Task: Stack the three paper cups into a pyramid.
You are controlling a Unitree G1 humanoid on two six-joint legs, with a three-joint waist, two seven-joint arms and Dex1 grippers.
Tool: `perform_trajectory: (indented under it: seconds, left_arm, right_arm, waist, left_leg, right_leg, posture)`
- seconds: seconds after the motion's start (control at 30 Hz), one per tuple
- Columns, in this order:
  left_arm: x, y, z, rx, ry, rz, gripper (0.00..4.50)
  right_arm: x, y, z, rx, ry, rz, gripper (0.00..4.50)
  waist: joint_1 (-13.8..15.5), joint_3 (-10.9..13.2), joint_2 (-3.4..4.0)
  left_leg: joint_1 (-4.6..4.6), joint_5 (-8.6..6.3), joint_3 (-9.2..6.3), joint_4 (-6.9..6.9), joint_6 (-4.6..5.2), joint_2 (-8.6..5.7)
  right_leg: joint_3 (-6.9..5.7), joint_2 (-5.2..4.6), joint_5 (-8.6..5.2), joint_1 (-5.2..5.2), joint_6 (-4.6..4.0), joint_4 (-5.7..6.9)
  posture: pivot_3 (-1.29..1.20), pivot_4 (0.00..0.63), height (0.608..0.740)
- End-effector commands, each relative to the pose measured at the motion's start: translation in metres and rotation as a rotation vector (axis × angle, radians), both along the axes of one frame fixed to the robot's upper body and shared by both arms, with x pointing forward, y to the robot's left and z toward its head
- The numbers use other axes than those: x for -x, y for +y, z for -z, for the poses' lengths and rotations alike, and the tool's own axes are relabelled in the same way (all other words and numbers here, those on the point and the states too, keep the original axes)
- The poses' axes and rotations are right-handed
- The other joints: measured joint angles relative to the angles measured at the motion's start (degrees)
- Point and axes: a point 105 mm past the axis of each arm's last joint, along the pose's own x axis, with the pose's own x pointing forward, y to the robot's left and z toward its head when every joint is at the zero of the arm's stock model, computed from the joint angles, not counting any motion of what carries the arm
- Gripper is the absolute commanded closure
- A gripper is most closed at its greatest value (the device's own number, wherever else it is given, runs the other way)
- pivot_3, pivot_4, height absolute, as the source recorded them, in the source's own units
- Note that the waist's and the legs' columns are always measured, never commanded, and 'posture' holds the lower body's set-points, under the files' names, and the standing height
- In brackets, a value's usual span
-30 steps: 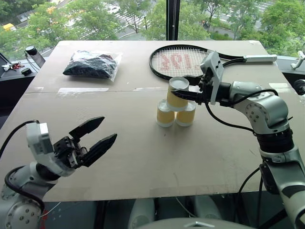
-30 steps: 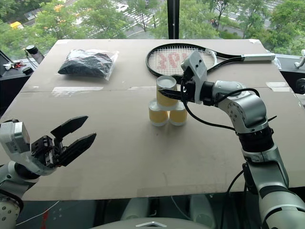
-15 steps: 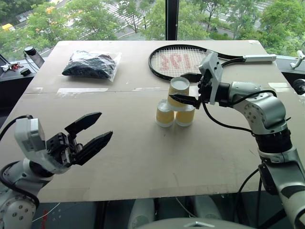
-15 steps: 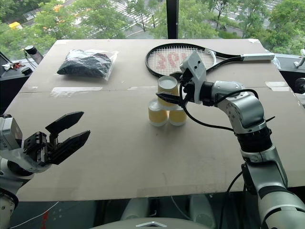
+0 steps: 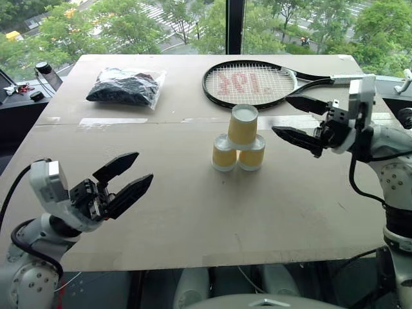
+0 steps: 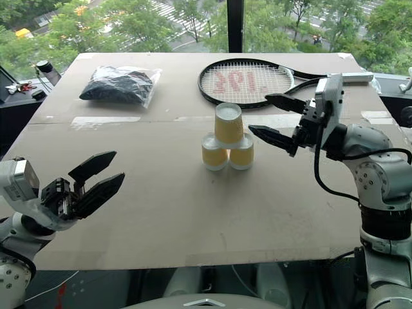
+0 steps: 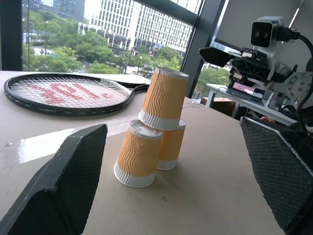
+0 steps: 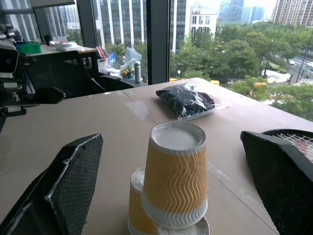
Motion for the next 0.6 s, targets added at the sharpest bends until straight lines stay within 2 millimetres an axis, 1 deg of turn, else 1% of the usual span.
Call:
perform_trajectory:
  seconds: [0.03,0.1,0.17,0.2,0.23,0.33,0.43,0.6]
  left_arm:
    - [-0.007,-0.007,0.005,-0.023,0.021,-0.015,0.0]
    - [-0.012,-0.008,0.013,-0.066,0.053,-0.038,0.0]
    - [-0.018,-0.006,0.021,-0.121,0.095,-0.079,0.0]
    - [-0.02,-0.008,0.024,-0.137,0.107,-0.085,0.0]
    - [-0.021,-0.005,0.028,-0.16,0.126,-0.104,0.0]
    - [-0.021,0.002,0.043,-0.226,0.196,-0.138,0.0]
    - [-0.019,0.007,0.06,-0.277,0.264,-0.15,0.0]
    - [-0.017,0.002,0.071,-0.304,0.32,-0.104,0.0]
  right_arm:
    - [0.018,-0.029,-0.005,-0.008,-0.078,0.041,0.04]
    - [0.025,-0.045,0.011,0.019,-0.035,0.075,0.04]
    - [0.03,-0.063,0.037,0.089,0.031,0.127,0.04]
    - [0.032,-0.071,0.045,0.111,0.056,0.146,0.04]
    - [0.036,-0.082,0.058,0.138,0.093,0.177,0.04]
    - [0.05,-0.111,0.087,0.195,0.178,0.263,0.04]
    - [0.06,-0.126,0.102,0.227,0.219,0.305,0.04]
    - [0.062,-0.133,0.109,0.25,0.222,0.323,0.04]
  waist:
    - [0.0,0.0,0.02]
    - [0.0,0.0,0.01]
    - [0.0,0.0,0.01]
    - [0.0,0.0,0.0]
    - [0.0,0.0,0.0]
    - [-0.1,0.0,0.0]
    - [-0.2,0.0,0.01]
    - [-0.1,0.0,0.01]
  left_leg:
    - [0.01,0.0,0.02,0.0,0.0,-0.01]
    - [0.02,0.0,-0.02,-0.01,0.01,0.0]
    - [0.04,0.0,0.0,-0.03,0.01,0.0]
    - [0.05,0.0,0.0,-0.03,0.01,-0.01]
    - [0.07,0.0,0.0,-0.03,0.01,-0.01]
    - [0.14,-0.01,0.08,-0.04,0.01,-0.01]
    - [0.16,-0.01,0.1,-0.05,0.01,-0.01]
    - [0.25,-0.01,0.14,-0.05,0.02,0.02]
  right_leg:
    - [0.02,0.0,0.0,0.0,0.0,0.01]
    - [0.05,0.02,0.0,0.02,0.0,0.0]
    - [0.08,0.04,0.0,0.02,0.0,0.0]
    - [0.09,0.05,0.0,0.03,0.0,0.0]
    - [0.1,0.06,0.0,0.03,0.0,0.0]
    - [0.1,0.09,-0.01,0.06,0.01,0.0]
    - [0.1,0.12,-0.01,0.05,0.01,0.0]
    - [0.12,0.14,-0.01,0.06,0.01,0.04]
  posture:
    - [0.0,0.15,0.74]
    - [0.0,0.15,0.74]
    - [0.0,0.15,0.74]
    - [0.0,0.15,0.74]
    - [0.0,0.15,0.74]
    - [0.0,0.15,0.74]
    - [0.0,0.15,0.74]
    - [0.0,0.15,0.74]
